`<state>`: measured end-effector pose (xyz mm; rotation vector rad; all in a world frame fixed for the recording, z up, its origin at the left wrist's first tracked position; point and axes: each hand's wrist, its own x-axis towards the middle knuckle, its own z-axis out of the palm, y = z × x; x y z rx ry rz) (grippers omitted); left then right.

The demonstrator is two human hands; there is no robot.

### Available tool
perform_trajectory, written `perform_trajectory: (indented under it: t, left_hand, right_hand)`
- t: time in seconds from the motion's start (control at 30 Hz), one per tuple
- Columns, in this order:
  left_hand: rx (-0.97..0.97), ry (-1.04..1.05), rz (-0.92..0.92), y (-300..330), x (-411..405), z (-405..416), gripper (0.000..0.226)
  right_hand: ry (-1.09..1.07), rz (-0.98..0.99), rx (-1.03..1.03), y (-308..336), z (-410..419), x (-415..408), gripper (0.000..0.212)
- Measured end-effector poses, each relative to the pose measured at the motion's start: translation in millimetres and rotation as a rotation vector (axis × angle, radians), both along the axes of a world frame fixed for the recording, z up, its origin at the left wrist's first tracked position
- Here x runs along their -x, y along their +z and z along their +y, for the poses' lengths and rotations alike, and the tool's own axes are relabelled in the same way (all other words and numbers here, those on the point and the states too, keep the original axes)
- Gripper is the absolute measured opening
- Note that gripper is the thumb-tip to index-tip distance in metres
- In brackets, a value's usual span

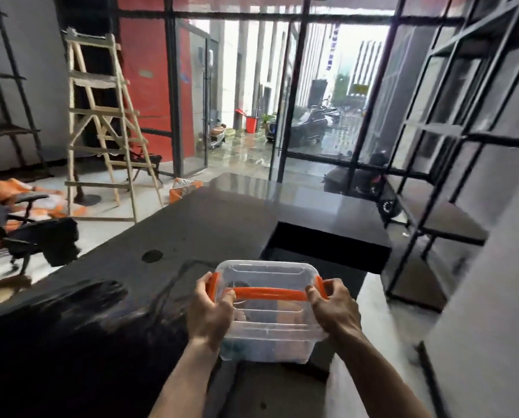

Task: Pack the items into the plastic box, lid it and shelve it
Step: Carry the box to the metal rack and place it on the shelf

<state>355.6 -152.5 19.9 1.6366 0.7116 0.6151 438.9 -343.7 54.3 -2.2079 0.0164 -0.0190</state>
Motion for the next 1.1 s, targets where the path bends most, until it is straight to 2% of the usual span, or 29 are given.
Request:
perform_trajectory:
  t: [0.23,0.53,0.63,0.87,1.1]
  left_hand:
    - [-0.045,-0.280,0.018,-34,-54,-136,0.062]
    - [-0.024,-0.450,0.022,-149,-95,-306,0.065]
    - [-0.009,-0.518,0.041,-176,-104,-353,0.068]
    - [0.056,-0.576,0.086,-194,-136,-421,0.072]
    - [0.051,-0.622,0.071,-206,-225,-454,0.072]
  right_hand:
    - [-0.300,0.046,0.031,-34,-152,4,0.043]
    - [-0.424,0.026,-0.035,-150,-324,-8,0.043]
    - [-0.475,0.077,-0.021,-176,-373,-9,0.042]
    - [-0.507,0.136,-0.022,-195,-438,-27,0.040]
    - [-0.521,0.158,-0.049,-216,-470,-109,0.041]
